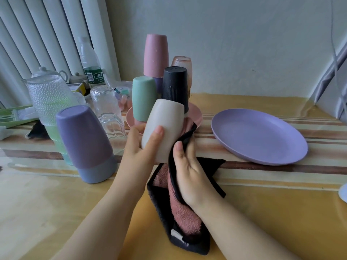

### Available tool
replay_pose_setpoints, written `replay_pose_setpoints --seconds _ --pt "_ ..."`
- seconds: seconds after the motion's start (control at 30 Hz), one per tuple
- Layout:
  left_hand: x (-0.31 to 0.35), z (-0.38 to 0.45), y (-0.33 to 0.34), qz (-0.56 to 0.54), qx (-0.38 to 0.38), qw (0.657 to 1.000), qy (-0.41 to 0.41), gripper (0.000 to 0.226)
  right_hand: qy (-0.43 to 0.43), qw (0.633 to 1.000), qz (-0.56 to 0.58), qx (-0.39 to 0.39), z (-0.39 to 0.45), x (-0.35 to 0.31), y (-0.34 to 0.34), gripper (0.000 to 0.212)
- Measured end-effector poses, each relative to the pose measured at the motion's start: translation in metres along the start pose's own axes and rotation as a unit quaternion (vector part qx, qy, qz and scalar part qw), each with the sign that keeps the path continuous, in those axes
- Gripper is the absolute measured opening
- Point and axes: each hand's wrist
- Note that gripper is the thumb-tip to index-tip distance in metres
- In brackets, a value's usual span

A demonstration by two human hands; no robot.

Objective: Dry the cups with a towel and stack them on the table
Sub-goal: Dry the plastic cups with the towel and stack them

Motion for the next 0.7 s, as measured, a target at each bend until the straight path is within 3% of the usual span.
replay_pose_setpoints --seconds 0.1,0.2,0.3,0.4,0.5,0.57,0.63,0.7 --pt "0.004 0.000 -0.001 -0.079 -0.059 0.993 -0.062 0.045 -0.051 0.998 -0.015 0.024 0.003 -0.004 0.000 0.047" --pt "0.006 -0.001 -0.002 -0.107 -0.132 0.978 -0.118 0.058 -0.093 0.994 -0.041 0.047 0.008 -0.011 -0.013 0.042" --pt "0.008 -0.003 -0.005 -0.080 -0.194 0.963 -0.168 0.058 -0.069 0.995 -0.026 0.072 0.010 -0.021 -0.030 0.033" --pt "0.009 -0.005 -0.007 -0.116 -0.226 0.944 -0.211 0.043 -0.024 0.996 0.013 0.087 0.010 -0.023 -0.040 0.040" --pt "0.008 -0.006 -0.006 -0.182 -0.233 0.925 -0.237 0.034 0.044 0.991 0.092 0.082 0.008 -0.023 -0.041 0.059" --pt "0.006 -0.007 -0.003 -0.219 -0.228 0.916 -0.246 0.037 0.072 0.984 0.123 0.103 0.007 -0.020 -0.037 0.056" --pt "0.004 -0.005 -0.001 -0.252 -0.216 0.910 -0.248 0.044 0.080 0.978 0.172 0.082 0.007 -0.018 -0.030 0.053" --pt "0.003 -0.003 0.000 -0.271 -0.201 0.911 -0.238 0.048 0.085 0.983 0.152 0.056 0.006 -0.014 -0.024 0.061"
Point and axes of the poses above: each hand's wrist, its own z-axis towards the middle knuckle, its own y-axis out of the palm, x = y × z, and after that the axes turned 2 degrees about -x, right-handed
